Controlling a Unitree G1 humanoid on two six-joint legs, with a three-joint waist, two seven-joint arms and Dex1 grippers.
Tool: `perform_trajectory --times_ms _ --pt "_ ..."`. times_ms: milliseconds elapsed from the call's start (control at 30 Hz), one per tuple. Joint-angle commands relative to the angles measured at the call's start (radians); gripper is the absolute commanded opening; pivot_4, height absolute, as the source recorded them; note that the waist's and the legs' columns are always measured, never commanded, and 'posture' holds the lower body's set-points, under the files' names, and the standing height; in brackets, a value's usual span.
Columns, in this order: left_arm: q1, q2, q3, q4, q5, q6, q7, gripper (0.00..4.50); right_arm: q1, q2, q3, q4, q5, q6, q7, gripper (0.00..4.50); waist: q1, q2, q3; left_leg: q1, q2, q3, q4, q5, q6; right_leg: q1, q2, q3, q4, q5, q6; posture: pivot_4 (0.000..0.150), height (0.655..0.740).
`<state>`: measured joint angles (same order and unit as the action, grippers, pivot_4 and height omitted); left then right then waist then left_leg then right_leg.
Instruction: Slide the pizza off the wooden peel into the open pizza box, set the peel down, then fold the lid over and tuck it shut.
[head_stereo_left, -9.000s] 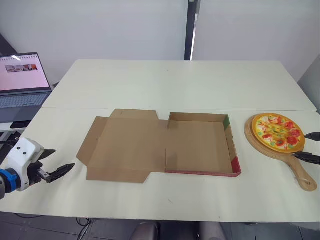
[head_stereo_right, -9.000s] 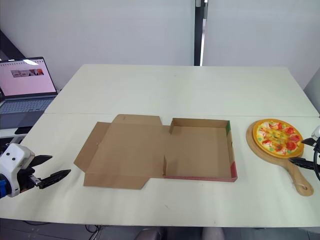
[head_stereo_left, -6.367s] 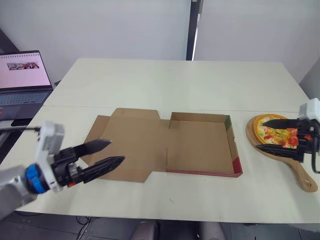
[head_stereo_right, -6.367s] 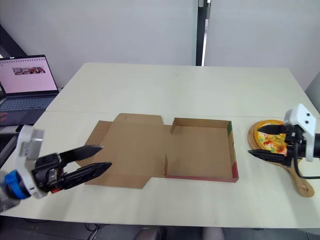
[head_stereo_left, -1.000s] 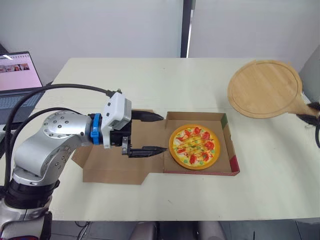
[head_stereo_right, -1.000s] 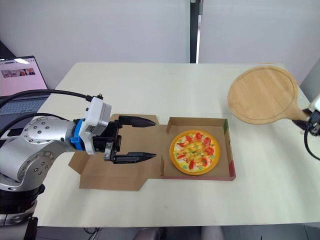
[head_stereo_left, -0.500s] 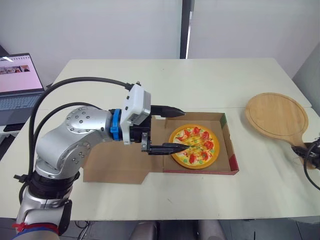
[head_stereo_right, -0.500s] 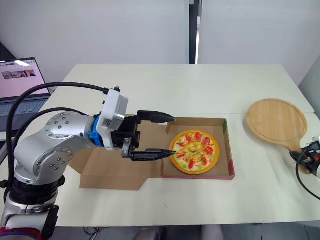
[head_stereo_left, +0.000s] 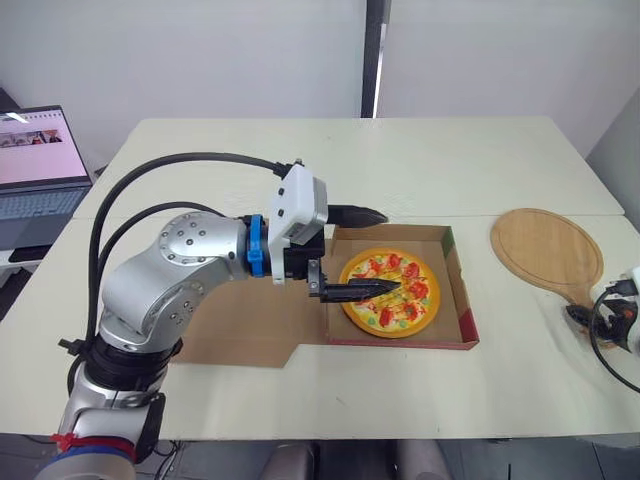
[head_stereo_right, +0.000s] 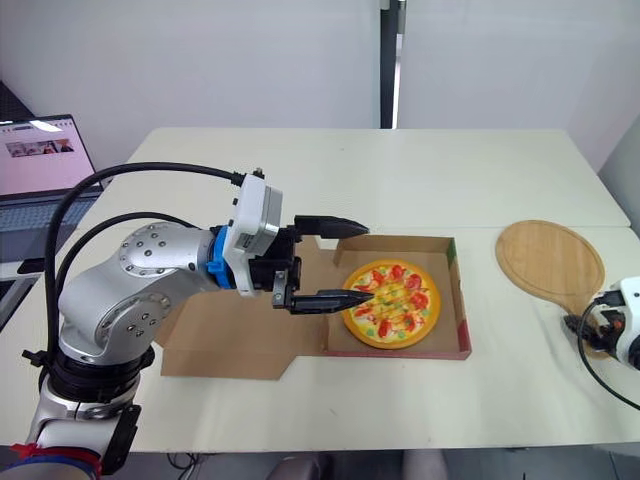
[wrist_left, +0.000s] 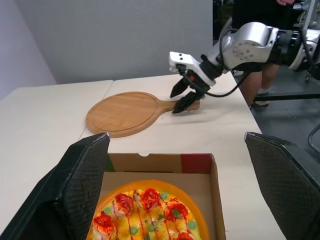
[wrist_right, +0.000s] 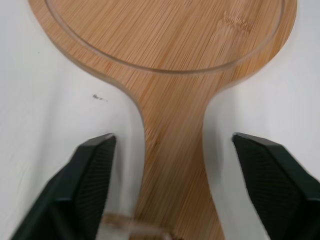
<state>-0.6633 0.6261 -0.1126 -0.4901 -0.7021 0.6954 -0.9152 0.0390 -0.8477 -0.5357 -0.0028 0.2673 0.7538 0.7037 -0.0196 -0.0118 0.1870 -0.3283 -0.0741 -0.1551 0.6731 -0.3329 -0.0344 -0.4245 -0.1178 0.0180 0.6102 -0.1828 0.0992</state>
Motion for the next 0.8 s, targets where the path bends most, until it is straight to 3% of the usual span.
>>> perform_trajectory --times_ms 33,267,467,667,800 --pt "-0.01 0.0 0.029 -0.009 -0.006 0.005 0.019 4.5 0.061 -0.062 -0.096 -0.138 0.048 -0.05 0.087 4.47 0.001 0.0 0.0 0.0 0.0 0.0 0.0 0.0 0.0 0.0 0.0 0.0 0.0 0.0 0.0 0.15 0.74" --pt "0.069 0.042 0.105 -0.027 -0.021 0.019 0.048 4.5 -0.031 -0.133 -0.051 -0.246 0.107 -0.137 0.169 4.47 -0.013 0.0 0.0 0.001 0.001 0.001 0.003 -0.003 0.004 0.004 0.001 0.001 0.0 -0.002 0.007 0.15 0.74" --pt "0.3 0.036 0.357 -0.095 -0.158 0.1 0.209 4.5 -0.295 -0.143 0.147 -0.289 0.188 -0.185 0.256 4.47 -0.015 0.0 0.0 0.001 0.002 0.0 0.004 -0.002 0.004 0.002 0.001 0.0 0.0 0.001 0.002 0.15 0.74" --pt "0.626 -0.043 0.629 -0.185 -0.488 0.173 0.479 4.5 -0.515 -0.1 0.353 -0.283 0.253 -0.163 0.348 4.47 -0.002 -0.002 0.001 0.0 0.002 -0.003 0.004 -0.002 0.002 0.001 0.001 -0.002 -0.001 0.002 0.001 0.15 0.74" --pt "0.877 -0.109 0.736 -0.208 -0.724 0.141 0.635 4.5 -0.648 -0.055 0.476 -0.267 0.279 -0.129 0.409 4.47 0.01 -0.002 0.001 -0.001 0.001 -0.004 0.004 -0.003 0.003 0.0 0.0 -0.002 -0.001 0.001 0.001 0.15 0.74"
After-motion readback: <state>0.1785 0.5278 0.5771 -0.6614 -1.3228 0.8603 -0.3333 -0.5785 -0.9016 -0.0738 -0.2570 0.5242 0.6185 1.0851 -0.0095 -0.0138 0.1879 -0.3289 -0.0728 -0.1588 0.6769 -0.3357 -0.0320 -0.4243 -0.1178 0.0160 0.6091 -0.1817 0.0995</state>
